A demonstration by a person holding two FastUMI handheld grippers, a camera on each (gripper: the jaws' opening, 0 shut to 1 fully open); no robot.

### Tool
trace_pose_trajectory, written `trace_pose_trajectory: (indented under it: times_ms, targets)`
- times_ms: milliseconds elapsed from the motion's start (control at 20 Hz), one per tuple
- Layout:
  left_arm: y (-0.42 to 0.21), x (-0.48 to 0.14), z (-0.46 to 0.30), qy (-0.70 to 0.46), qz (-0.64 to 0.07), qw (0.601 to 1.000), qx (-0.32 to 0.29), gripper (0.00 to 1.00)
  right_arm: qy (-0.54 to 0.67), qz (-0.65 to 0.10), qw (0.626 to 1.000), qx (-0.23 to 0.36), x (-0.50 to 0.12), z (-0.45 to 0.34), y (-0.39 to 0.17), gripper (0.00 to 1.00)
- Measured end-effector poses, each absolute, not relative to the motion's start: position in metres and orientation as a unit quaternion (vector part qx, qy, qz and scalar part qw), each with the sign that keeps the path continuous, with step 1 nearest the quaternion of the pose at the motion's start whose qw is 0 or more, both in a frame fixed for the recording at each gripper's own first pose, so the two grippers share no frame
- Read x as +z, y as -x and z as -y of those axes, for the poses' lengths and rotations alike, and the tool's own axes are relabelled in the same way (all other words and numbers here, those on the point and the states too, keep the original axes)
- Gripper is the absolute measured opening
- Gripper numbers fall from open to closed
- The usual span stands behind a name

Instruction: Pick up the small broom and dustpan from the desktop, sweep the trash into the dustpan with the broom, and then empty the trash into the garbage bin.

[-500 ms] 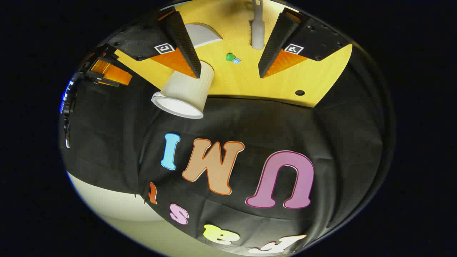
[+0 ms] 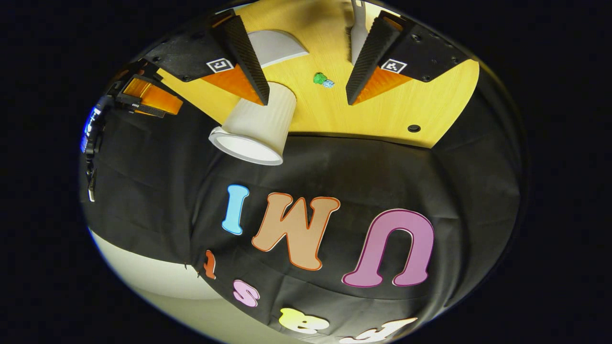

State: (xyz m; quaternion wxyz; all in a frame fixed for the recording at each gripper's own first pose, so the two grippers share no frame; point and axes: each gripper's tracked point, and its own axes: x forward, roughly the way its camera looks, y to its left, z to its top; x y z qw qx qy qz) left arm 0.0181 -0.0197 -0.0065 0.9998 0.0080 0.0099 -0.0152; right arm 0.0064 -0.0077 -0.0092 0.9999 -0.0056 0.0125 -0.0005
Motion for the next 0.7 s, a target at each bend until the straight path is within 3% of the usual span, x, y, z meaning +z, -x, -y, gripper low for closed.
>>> trace_pose_trajectory:
  times_ms: [50, 100, 150, 200, 550, 650, 700]
  targets:
    - [-0.018, -0.007, 0.018, -0.011, -0.01, 1.0, -0.014, 0.95, 0.004, -0.014, 1.0, 0.0, -0.008, 0.007, -0.007, 0.95]
    - [-0.019, -0.007, 0.017, -0.01, -0.009, 1.0, -0.013, 0.95, 0.003, -0.014, 1.0, 0.0, -0.009, 0.007, -0.007, 1.0]
    - [-0.019, -0.007, 0.019, -0.006, -0.01, 1.0, -0.014, 0.95, 0.004, -0.016, 1.0, 0.0, -0.01, 0.006, -0.008, 0.95]
    - [-0.019, -0.009, 0.02, -0.004, -0.013, 1.0, -0.016, 0.95, 0.005, -0.017, 1.0, -0.001, -0.012, 0.006, -0.009, 1.0]
    - [-0.015, -0.015, 0.022, -0.008, -0.019, 1.0, -0.023, 0.95, 0.008, -0.031, 0.999, 0.006, -0.022, -0.002, -0.003, 1.0]
    - [-0.011, -0.017, 0.021, -0.011, -0.02, 1.0, -0.022, 0.95, 0.007, -0.036, 0.999, 0.007, -0.025, -0.004, -0.001, 0.95]
    - [-0.011, -0.017, 0.02, -0.012, -0.02, 1.0, -0.021, 0.95, 0.007, -0.039, 0.999, 0.008, -0.028, -0.004, -0.001, 1.0]
